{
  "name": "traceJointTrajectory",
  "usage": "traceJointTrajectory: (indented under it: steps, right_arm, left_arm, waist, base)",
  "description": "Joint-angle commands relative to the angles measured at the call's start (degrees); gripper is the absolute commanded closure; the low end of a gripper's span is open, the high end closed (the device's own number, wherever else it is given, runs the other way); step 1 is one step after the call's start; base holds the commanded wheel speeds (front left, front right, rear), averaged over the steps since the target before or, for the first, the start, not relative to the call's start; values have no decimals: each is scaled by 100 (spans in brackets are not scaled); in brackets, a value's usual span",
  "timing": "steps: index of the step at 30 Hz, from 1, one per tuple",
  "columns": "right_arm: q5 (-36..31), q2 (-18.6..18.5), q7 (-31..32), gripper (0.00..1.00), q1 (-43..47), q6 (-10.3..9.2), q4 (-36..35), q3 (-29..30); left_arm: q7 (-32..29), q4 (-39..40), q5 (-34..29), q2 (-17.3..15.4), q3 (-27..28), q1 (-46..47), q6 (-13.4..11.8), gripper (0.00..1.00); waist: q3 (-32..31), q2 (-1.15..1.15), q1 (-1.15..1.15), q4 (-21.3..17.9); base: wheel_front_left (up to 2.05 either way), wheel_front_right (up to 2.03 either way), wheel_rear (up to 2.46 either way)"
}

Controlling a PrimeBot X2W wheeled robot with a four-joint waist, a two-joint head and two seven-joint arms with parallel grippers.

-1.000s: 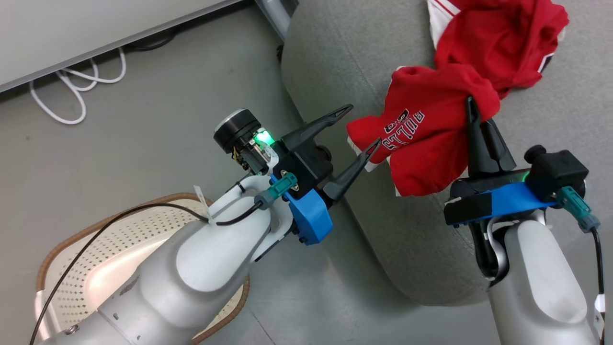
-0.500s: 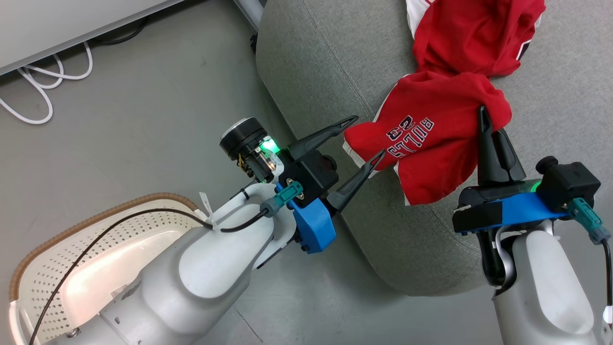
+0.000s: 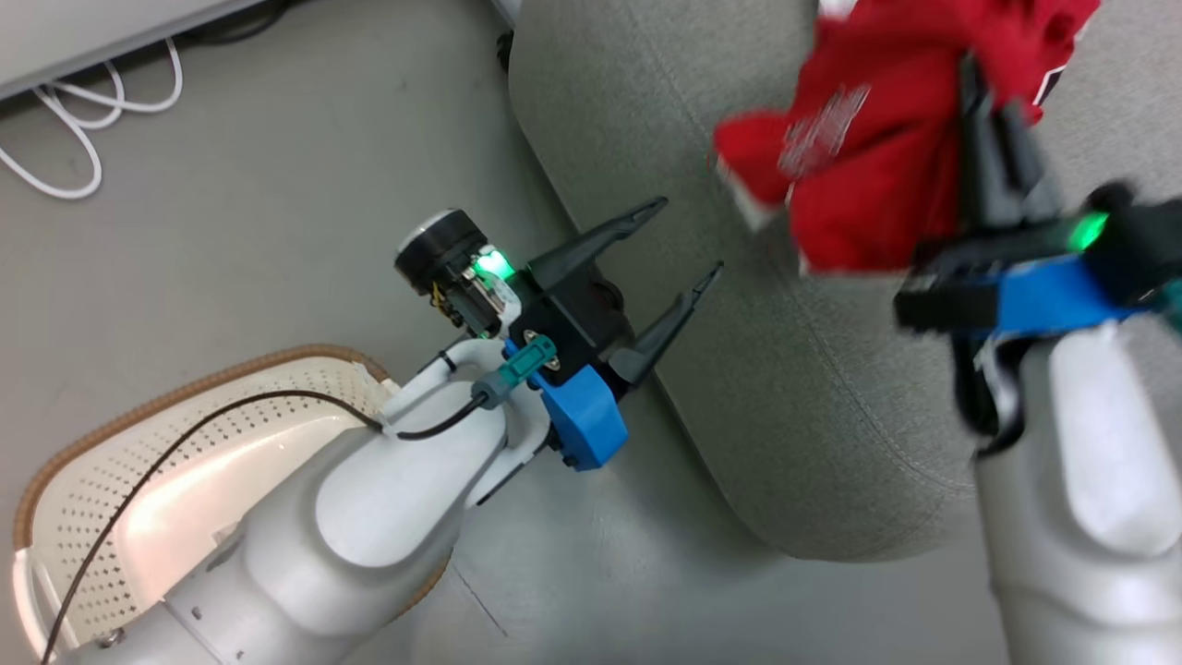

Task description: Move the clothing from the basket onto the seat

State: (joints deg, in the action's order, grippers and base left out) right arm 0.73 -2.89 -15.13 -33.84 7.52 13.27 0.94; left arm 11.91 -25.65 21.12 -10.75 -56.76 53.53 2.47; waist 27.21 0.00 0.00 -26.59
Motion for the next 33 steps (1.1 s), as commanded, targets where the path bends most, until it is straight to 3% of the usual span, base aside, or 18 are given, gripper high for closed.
traceJointTrajectory:
  steps: [1,9,14,21,24,33]
  right_arm:
    - [-70,2,-2,100,-286,-6,-116,118]
    - [21,-572,-1,100,-1759,-6,-773,1152]
    - [62,-1163,-1,100,-2381,-6,-897,2012]
    - [56,-1851,-2,100,-2594,-10,-247,2896]
    - [15,-1845,-1,100,-2529,-7,175,3150]
    - [-302,-1448,-1,100,-2084,-6,1133,3129]
  left_arm:
    - [-13,32,-3,-91,24,62,-39,0]
    - [-232,378,-160,-284,11,431,-55,0]
    - [-348,588,-240,-385,17,676,-67,0]
    - [-420,805,-304,-488,12,851,-88,0]
    - [-421,881,-318,-516,6,873,-115,0]
    - [-391,923,-288,-548,-23,911,-135,0]
  waist:
    - [154,0,0,46]
    - [1072,0,0,353]
    - [1597,0,0,520]
    - [2032,0,0,673]
    - [2152,0,0,739]
    - [2241,0,0,829]
  base:
    - [0,0,0]
    - [0,0,0]
    - [0,0,0]
    - [0,0,0]
    - [0,0,0]
    - [0,0,0]
